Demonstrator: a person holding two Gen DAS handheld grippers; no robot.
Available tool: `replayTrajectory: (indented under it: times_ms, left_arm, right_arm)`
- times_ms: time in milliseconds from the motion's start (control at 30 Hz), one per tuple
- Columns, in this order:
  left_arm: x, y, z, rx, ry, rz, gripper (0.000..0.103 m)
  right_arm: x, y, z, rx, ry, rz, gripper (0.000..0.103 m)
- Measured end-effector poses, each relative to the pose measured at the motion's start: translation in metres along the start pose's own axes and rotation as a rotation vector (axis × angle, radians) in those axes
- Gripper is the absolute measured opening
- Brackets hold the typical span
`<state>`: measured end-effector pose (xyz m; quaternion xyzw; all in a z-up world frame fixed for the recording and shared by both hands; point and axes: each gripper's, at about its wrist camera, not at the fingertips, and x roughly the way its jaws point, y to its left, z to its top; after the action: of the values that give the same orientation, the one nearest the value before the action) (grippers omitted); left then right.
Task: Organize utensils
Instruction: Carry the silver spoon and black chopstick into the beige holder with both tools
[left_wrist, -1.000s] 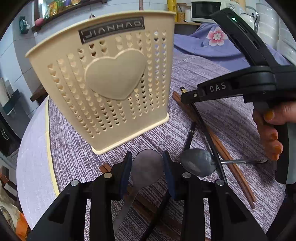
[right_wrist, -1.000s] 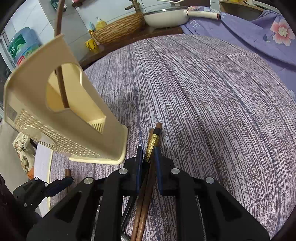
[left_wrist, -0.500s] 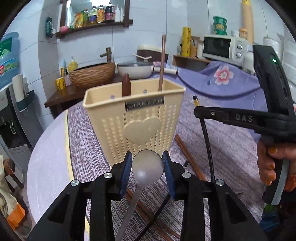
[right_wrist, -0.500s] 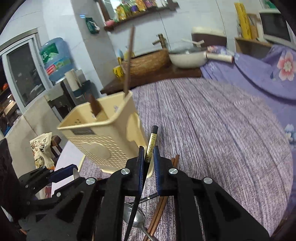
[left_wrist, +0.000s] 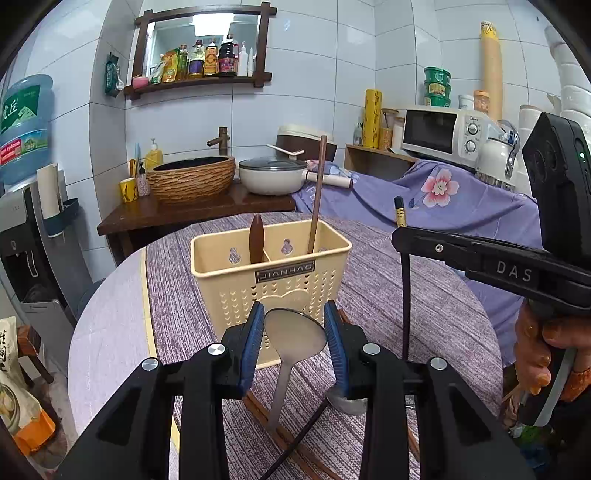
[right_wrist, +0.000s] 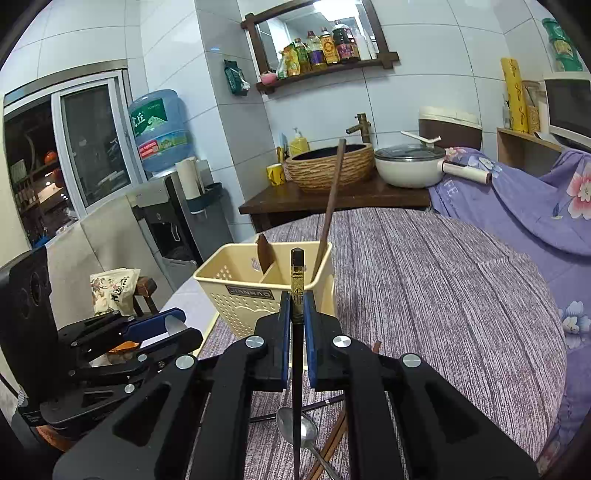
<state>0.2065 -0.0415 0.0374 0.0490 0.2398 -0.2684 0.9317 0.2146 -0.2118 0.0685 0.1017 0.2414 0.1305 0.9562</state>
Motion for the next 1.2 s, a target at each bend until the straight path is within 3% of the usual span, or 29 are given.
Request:
replayTrajectory:
  times_ms: [367,700,967,1200]
  left_arm:
    - [-0.014,0.004,0.023,-0.035,-0.034,-0.03,0.033]
    - [-0.041,0.012,0.082,-0.051,-0.159,-0.007,0.033]
    - [-0.047,0.028,0.125,-0.135,-0.284,0.031,0.033]
    - [-0.014,0.04,0.113,-0.206,-0.263,0.076,0.033]
  right_arm:
    - [-0.024,0.011,0.032,-0.021,-0.046,0.064,0.007]
    - [-0.05,0.032,0.094,-0.071,-0.147,0.089,0.007]
    - [-0.056,0.045,0.145,-0.096,-0.263,0.057,0.008]
    - [-0.016,0.04,0.134,-0.106,-0.238,-0.02,0.008]
